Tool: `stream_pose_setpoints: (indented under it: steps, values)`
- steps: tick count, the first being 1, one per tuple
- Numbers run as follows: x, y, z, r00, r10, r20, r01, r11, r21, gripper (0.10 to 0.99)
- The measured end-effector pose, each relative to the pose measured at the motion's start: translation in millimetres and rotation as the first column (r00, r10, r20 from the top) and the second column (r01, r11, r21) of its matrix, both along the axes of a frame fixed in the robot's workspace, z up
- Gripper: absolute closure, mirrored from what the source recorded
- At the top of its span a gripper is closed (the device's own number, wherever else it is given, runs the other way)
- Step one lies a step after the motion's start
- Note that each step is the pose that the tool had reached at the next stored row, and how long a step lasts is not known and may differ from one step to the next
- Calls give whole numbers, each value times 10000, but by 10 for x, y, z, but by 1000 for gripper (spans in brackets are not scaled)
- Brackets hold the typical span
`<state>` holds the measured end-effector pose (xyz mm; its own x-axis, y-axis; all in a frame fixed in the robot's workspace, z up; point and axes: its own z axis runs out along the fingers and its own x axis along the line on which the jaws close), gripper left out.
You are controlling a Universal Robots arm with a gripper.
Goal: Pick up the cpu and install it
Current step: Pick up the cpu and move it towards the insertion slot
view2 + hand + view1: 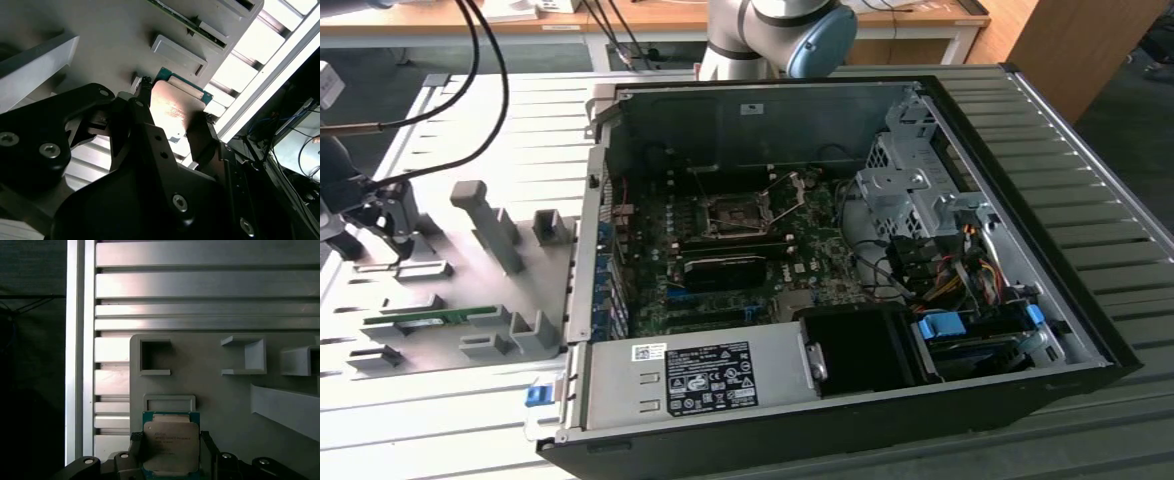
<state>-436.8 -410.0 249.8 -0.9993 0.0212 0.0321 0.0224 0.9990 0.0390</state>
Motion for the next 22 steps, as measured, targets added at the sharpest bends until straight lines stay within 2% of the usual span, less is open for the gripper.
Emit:
stream_pose_setpoints:
  steps: [22]
  values:
    - [0,0,78,10000,0,-1,0,10000,-1,549]
